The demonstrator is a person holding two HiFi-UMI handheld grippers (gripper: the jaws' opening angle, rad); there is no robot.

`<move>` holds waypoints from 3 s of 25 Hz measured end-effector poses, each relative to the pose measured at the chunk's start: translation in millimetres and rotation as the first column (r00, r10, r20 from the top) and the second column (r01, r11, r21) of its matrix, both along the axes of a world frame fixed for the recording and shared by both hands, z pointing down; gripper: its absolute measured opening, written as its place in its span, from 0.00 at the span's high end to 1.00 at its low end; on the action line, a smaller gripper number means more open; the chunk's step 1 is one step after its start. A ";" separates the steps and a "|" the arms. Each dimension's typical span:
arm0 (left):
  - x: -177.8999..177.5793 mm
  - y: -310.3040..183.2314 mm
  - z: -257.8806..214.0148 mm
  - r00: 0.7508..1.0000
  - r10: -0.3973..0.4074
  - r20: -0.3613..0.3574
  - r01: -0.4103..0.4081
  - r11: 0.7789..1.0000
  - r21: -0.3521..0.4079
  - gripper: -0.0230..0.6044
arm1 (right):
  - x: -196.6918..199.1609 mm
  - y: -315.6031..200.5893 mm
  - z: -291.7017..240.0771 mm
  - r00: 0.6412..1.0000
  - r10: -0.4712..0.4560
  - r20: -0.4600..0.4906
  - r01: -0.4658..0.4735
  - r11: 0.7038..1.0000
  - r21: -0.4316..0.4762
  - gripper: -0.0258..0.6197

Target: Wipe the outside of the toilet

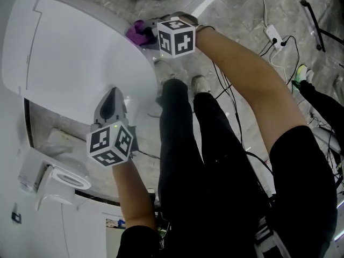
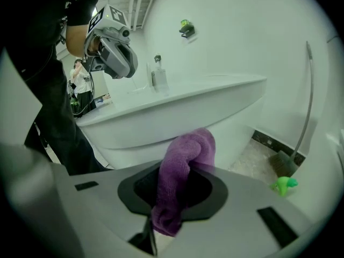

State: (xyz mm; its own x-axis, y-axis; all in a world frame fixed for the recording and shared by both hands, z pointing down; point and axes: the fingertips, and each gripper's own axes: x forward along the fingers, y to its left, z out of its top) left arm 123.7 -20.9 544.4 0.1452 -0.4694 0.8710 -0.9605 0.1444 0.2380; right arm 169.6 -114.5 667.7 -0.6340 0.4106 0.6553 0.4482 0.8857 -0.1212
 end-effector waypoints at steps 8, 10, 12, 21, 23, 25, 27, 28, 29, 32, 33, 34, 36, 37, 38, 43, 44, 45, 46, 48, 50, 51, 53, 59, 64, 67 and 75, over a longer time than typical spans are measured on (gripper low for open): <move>48.7 44.5 -5.1 0.997 -0.073 0.026 0.072 0.997 0.025 0.95 | 42.9 54.5 6.6 1.000 -0.011 0.017 0.012 1.000 -0.013 0.84; 60.0 59.3 -2.2 0.993 -0.111 0.032 0.109 0.993 0.033 0.95 | 51.6 69.7 9.3 1.000 -0.017 0.015 0.017 1.000 0.001 0.84; 66.7 77.4 0.4 0.985 -0.171 0.037 0.170 0.985 0.037 0.95 | 58.7 83.3 11.7 1.000 -0.009 0.011 0.009 1.000 0.015 0.84; 88.8 149.3 4.0 0.933 -0.360 0.012 0.359 0.933 0.023 0.95 | 78.4 137.5 7.1 1.000 -0.029 0.005 0.028 0.998 0.056 0.84; 97.2 164.1 6.7 0.928 -0.372 0.005 0.372 0.928 0.013 0.95 | 79.3 146.1 9.0 1.000 -0.015 -0.006 0.015 0.997 0.071 0.83; 103.7 179.6 8.5 0.925 -0.380 0.000 0.380 0.925 0.005 0.95 | 78.5 153.2 8.6 1.000 -0.001 -0.010 0.002 0.997 0.079 0.83; 107.9 193.8 11.5 0.921 -0.390 -0.006 0.390 0.921 -0.002 0.95 | 76.7 159.7 7.9 1.000 0.002 -0.010 -0.001 0.996 0.088 0.84; 109.9 200.6 13.5 0.919 -0.395 -0.010 0.395 0.919 -0.007 0.95 | 75.9 162.3 8.1 1.000 0.008 -0.010 -0.007 0.996 0.091 0.84; 111.8 207.2 15.8 0.917 -0.399 -0.012 0.399 0.917 -0.012 0.95 | 75.7 164.0 8.5 1.000 0.022 -0.011 -0.021 0.996 0.089 0.84; 112.0 229.6 20.7 0.913 -0.408 -0.018 0.408 0.913 -0.025 0.95 | 74.4 169.9 9.9 0.996 0.084 -0.023 -0.082 0.994 0.074 0.84; 109.9 238.2 20.8 0.910 -0.414 -0.021 0.413 0.910 -0.027 0.95 | 73.4 173.0 9.9 0.994 0.102 -0.033 -0.100 0.993 0.071 0.83; 107.4 246.6 20.2 0.907 -0.420 -0.024 0.419 0.908 -0.027 0.95 | 72.5 175.8 9.2 0.992 0.117 -0.041 -0.114 0.991 0.070 0.84; 102.8 261.2 18.7 0.905 -0.424 -0.028 0.424 0.906 -0.020 0.95 | 71.0 180.7 6.3 0.989 0.136 -0.050 -0.132 0.988 0.080 0.83; 100.9 268.2 18.1 0.906 -0.421 -0.029 0.421 0.907 -0.015 0.95 | 70.5 184.3 4.7 0.989 0.141 -0.053 -0.136 0.987 0.088 0.83; 99.3 275.9 18.0 0.909 -0.417 -0.029 0.416 0.909 -0.012 0.95 | 70.1 189.3 3.7 0.988 0.144 -0.057 -0.138 0.986 0.094 0.84; 87.5 319.4 23.4 0.917 -0.398 -0.030 0.398 0.917 -0.009 0.95 | 58.0 230.7 7.7 0.982 0.172 -0.075 -0.164 0.981 0.106 0.84; 85.5 326.3 24.5 0.916 -0.399 -0.033 0.399 0.917 -0.007 0.95 | 55.0 237.2 9.7 0.978 0.193 -0.076 -0.184 0.976 0.113 0.83; 83.3 332.6 25.7 0.916 -0.400 -0.036 0.400 0.916 -0.004 0.95 | 52.5 242.0 11.5 0.972 0.223 -0.078 -0.214 0.970 0.118 0.83; 80.9 338.7 26.8 0.916 -0.400 -0.039 0.401 0.916 -0.001 0.95 | 50.5 246.4 12.8 0.962 0.260 -0.081 -0.250 0.961 0.115 0.83; 75.0 351.7 28.4 0.915 -0.402 -0.045 0.402 0.915 0.004 0.95 | 45.6 257.9 12.8 0.942 0.324 -0.090 -0.316 0.945 0.086 0.83; 66.0 363.9 27.7 0.913 -0.405 -0.050 0.406 0.914 0.015 0.95 | 37.2 269.9 11.2 0.922 0.375 -0.098 -0.371 0.927 0.057 0.83; 59.9 369.5 26.7 0.912 -0.406 -0.051 0.408 0.913 0.024 0.95 | 32.3 275.3 10.8 0.912 0.398 -0.100 -0.395 0.917 0.049 0.84; 46.5 380.3 25.4 0.912 -0.406 -0.053 0.409 0.912 0.041 0.95 | 21.9 285.0 11.4 0.896 0.434 -0.095 -0.432 0.901 0.045 0.83; 28.0 427.4 34.5 0.912 -0.402 -0.084 0.406 0.913 0.032 0.95 | -19.4 324.5 11.6 0.889 0.455 -0.053 -0.449 0.888 0.099 0.83; 8.3 468.2 39.3 0.905 -0.409 -0.118 0.414 0.910 0.013 0.95 | -56.2 336.3 7.8 0.802 0.597 -0.018 -0.589 0.796 0.140 0.84; -7.8 482.2 37.5 0.913 -0.387 -0.127 0.393 0.919 0.022 0.95 | -78.1 342.2 4.9 0.755 0.655 0.009 -0.649 0.746 0.149 0.83; -58.7 503.6 50.1 0.928 -0.348 -0.135 0.358 0.932 0.053 0.95 | -113.8 343.3 2.7 0.612 0.786 0.090 -0.790 0.601 0.124 0.83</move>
